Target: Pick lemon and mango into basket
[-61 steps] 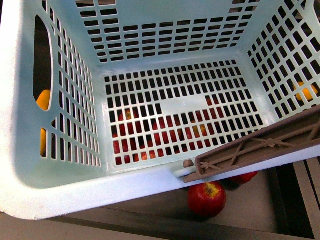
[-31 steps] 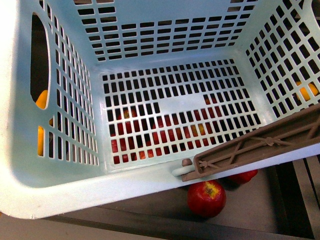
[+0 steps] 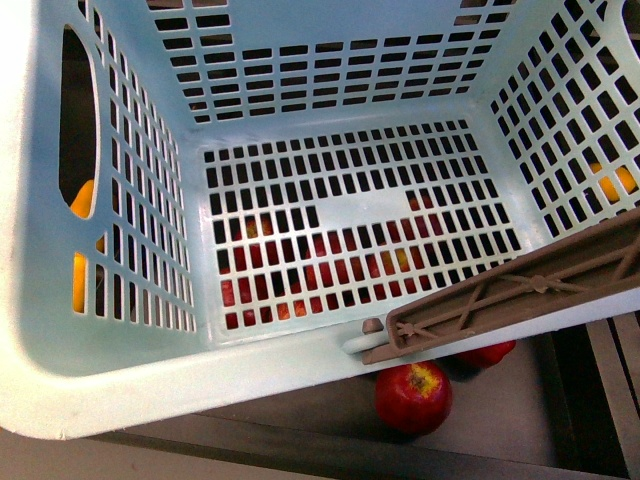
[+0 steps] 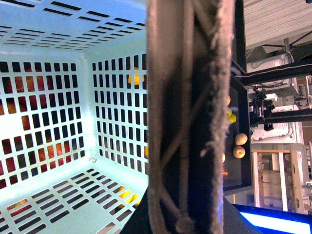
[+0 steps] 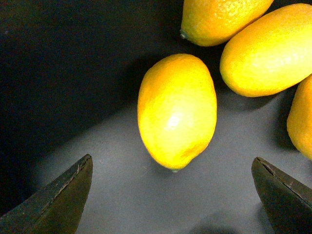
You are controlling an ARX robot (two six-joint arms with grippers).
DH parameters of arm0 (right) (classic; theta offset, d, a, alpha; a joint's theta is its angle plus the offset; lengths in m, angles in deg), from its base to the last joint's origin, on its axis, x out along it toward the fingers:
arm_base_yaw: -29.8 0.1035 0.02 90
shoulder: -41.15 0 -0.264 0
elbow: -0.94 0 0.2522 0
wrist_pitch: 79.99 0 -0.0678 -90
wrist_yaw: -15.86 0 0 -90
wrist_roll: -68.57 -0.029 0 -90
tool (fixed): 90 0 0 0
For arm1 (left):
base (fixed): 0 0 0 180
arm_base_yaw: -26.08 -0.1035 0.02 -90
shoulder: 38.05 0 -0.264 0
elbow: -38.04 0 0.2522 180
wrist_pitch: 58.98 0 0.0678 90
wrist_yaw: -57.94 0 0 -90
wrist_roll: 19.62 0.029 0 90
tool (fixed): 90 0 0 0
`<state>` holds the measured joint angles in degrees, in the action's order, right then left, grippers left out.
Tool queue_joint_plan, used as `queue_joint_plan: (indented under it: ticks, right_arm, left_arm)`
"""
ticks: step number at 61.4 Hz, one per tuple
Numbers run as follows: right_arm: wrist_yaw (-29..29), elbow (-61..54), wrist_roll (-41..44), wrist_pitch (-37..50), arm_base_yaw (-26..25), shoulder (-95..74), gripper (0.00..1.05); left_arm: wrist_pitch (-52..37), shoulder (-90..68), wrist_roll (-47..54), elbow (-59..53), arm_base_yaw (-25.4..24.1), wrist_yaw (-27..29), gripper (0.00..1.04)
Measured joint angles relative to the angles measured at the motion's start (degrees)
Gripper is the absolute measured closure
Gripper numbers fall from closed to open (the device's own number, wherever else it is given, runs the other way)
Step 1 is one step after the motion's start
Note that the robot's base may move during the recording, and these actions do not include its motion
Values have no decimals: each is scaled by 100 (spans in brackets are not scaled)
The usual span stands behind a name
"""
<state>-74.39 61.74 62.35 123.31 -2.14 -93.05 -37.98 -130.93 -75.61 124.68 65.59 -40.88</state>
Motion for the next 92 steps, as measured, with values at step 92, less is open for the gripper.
queue_joint_plan:
  ticks: [92]
  right_arm:
    - [-247,1340,63,-643,-107,-1001,50]
  left_arm:
    - [0,0,0,0,0,-2,100]
